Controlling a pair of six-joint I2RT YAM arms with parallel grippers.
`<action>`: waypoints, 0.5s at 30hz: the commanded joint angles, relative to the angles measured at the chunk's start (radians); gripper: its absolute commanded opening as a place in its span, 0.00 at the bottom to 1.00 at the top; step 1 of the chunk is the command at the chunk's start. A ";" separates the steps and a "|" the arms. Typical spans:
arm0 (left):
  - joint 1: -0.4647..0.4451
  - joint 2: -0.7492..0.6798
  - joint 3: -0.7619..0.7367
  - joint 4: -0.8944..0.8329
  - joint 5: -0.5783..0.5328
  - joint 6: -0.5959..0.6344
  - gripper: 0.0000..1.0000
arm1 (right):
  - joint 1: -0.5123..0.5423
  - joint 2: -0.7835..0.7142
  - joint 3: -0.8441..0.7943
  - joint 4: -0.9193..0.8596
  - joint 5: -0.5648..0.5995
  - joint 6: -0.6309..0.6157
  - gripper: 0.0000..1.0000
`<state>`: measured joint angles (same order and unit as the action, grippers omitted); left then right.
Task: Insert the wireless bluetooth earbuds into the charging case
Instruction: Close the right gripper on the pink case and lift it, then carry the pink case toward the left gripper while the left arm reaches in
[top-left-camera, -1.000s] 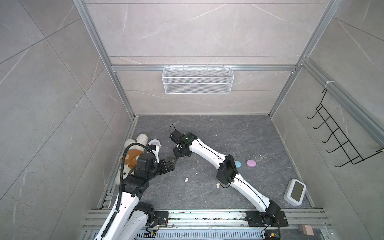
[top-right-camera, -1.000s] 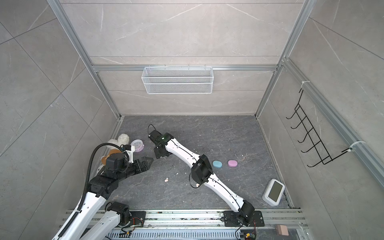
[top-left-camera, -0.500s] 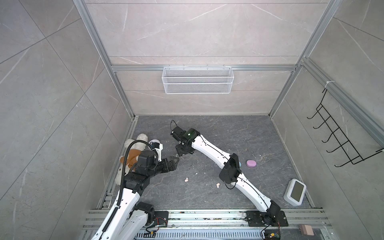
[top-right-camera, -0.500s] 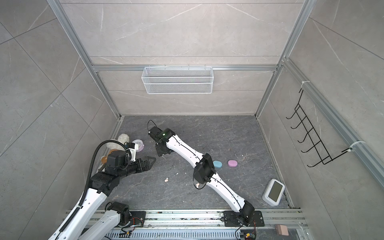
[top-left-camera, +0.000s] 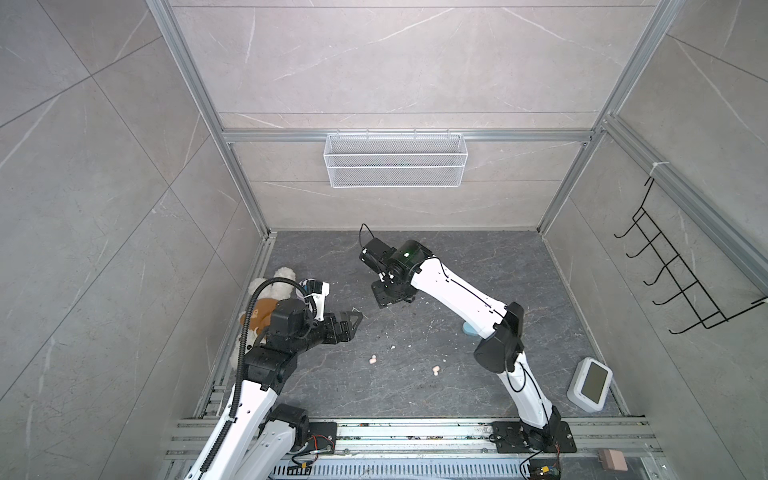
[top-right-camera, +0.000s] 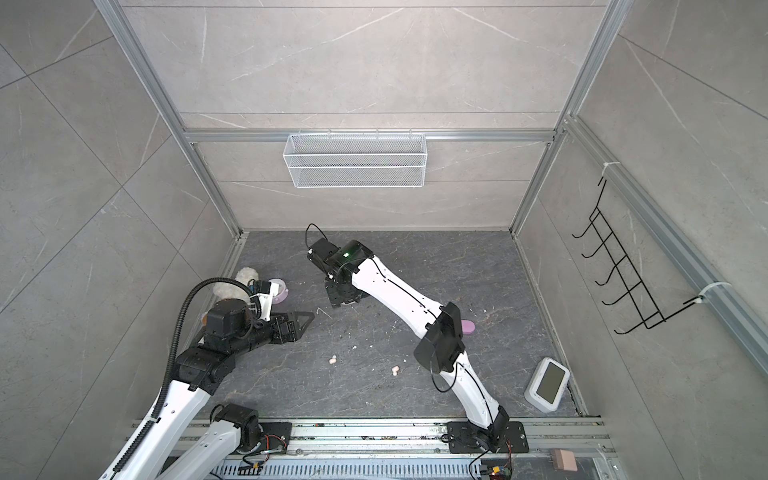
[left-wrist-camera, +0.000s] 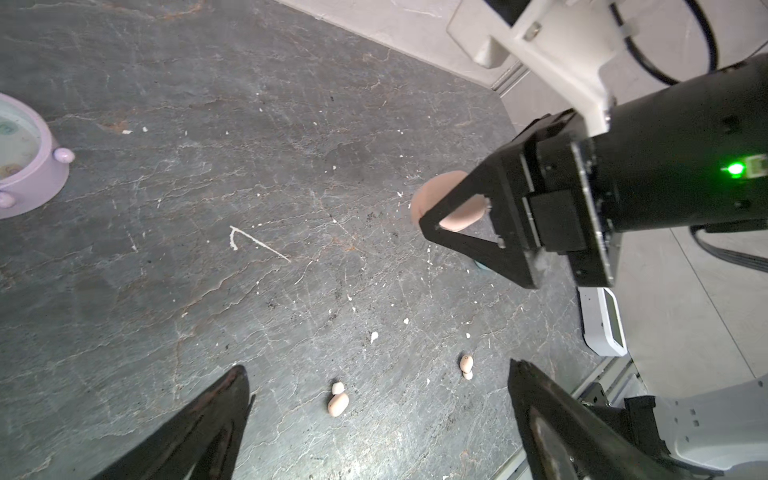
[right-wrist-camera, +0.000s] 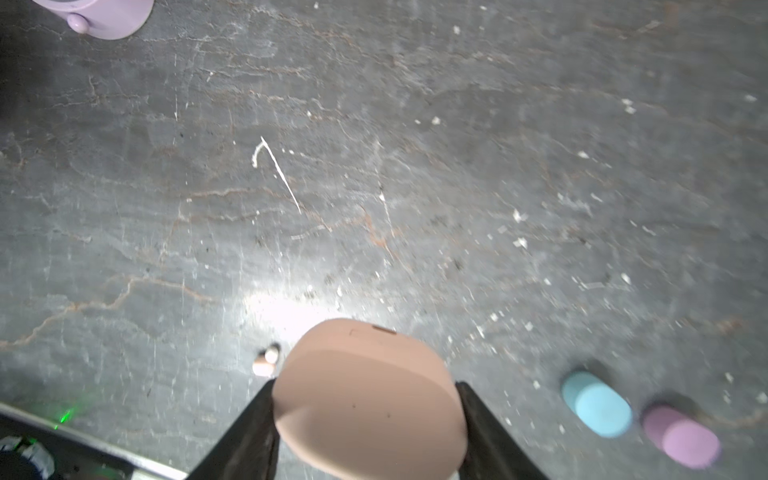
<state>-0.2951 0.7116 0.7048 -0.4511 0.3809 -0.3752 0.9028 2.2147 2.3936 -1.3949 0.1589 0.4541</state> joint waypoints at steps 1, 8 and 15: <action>-0.024 0.007 0.016 0.091 0.079 0.075 1.00 | 0.001 -0.147 -0.109 -0.011 0.028 0.050 0.61; -0.258 0.057 0.010 0.191 0.005 0.215 1.00 | 0.000 -0.413 -0.448 0.102 -0.009 0.154 0.61; -0.488 0.098 -0.071 0.421 -0.022 0.380 1.00 | 0.001 -0.617 -0.668 0.186 -0.062 0.239 0.61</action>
<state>-0.7376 0.7982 0.6529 -0.1802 0.3687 -0.1181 0.9031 1.6642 1.7760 -1.2655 0.1246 0.6304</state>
